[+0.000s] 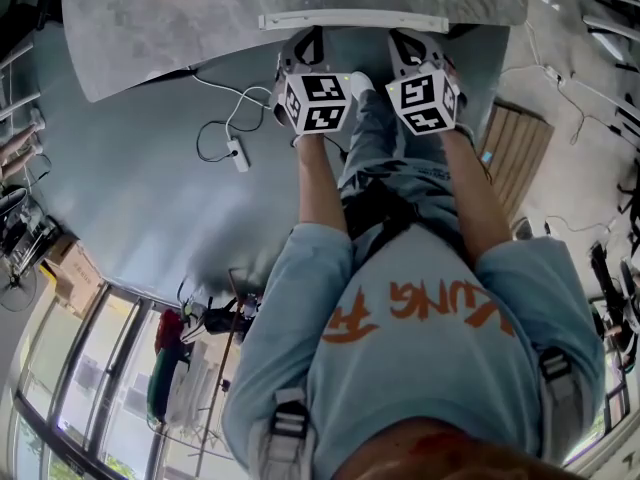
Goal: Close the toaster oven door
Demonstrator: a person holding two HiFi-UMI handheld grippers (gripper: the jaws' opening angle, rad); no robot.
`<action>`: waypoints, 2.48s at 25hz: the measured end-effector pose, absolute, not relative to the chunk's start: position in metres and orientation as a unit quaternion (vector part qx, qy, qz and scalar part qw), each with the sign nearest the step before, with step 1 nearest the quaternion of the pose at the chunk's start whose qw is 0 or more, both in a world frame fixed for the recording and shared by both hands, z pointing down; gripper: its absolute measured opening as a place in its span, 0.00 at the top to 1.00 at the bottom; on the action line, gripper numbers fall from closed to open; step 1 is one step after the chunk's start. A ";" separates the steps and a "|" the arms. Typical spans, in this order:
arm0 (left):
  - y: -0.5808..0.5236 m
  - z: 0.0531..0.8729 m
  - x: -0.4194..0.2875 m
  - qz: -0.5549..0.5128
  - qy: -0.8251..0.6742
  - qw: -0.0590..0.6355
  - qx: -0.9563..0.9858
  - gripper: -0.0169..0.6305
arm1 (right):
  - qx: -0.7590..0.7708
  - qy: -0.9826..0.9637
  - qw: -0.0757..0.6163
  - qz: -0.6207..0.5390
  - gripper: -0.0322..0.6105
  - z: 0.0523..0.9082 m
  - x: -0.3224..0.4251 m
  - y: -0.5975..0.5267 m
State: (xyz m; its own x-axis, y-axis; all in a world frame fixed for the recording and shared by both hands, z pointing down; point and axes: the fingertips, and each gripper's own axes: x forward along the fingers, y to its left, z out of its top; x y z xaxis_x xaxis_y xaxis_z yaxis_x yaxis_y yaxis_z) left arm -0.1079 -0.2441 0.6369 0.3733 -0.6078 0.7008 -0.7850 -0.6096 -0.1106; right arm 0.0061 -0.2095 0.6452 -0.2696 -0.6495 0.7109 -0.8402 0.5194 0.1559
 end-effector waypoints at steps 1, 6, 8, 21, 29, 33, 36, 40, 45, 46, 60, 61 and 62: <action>-0.245 0.636 -0.108 0.366 -0.420 0.123 0.821 0.97 | 0.471 -0.786 0.383 0.118 0.95 0.644 0.004 -0.210; -0.246 0.631 -0.108 0.372 -0.407 0.122 0.826 0.97 | 0.464 -0.772 0.431 0.060 0.95 0.636 0.001 -0.211; -0.246 0.626 -0.107 0.378 -0.405 0.106 0.826 0.97 | 0.466 -0.769 0.436 0.041 0.95 0.630 0.004 -0.211; -0.248 0.585 -0.103 0.413 -0.343 0.000 0.843 0.76 | 0.433 -0.777 0.453 -0.050 0.74 0.585 -0.001 -0.221; -0.259 0.560 -0.096 0.433 -0.340 -0.071 0.832 0.76 | 0.448 -0.764 0.457 -0.082 0.74 0.563 0.012 -0.236; -0.269 0.543 -0.092 0.419 -0.355 -0.099 0.830 0.76 | 0.456 -0.759 0.454 -0.100 0.73 0.547 0.017 -0.248; -0.277 0.528 -0.090 0.400 -0.369 -0.111 0.831 0.75 | 0.464 -0.756 0.448 -0.112 0.74 0.534 0.019 -0.258; -0.288 0.511 -0.086 0.390 -0.379 -0.131 0.829 0.76 | 0.471 -0.751 0.444 -0.132 0.74 0.518 0.022 -0.270; -0.305 0.498 -0.082 0.405 -0.372 -0.166 0.819 0.76 | 0.478 -0.748 0.435 -0.151 0.73 0.500 0.025 -0.285; -0.309 0.495 -0.082 0.405 -0.371 -0.170 0.818 0.76 | 0.479 -0.749 0.432 -0.153 0.72 0.497 0.025 -0.289; -0.355 0.461 -0.070 0.373 -0.404 -0.159 0.820 0.73 | 0.481 -0.737 0.426 -0.209 0.70 0.466 0.035 -0.334; -0.359 0.459 -0.069 0.371 -0.406 -0.159 0.820 0.73 | 0.482 -0.735 0.426 -0.213 0.70 0.464 0.036 -0.338; -0.363 0.457 -0.068 0.369 -0.408 -0.159 0.820 0.73 | 0.484 -0.732 0.427 -0.218 0.70 0.462 0.038 -0.342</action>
State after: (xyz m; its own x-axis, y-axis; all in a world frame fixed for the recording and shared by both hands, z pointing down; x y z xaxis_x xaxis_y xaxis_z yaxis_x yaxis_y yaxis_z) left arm -0.0677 -0.3627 0.4568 0.3951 -0.7860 0.4755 -0.5514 -0.6169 -0.5616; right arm 0.0376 -0.3424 0.4622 -0.1671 -0.8944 0.4148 -0.5223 0.4371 0.7322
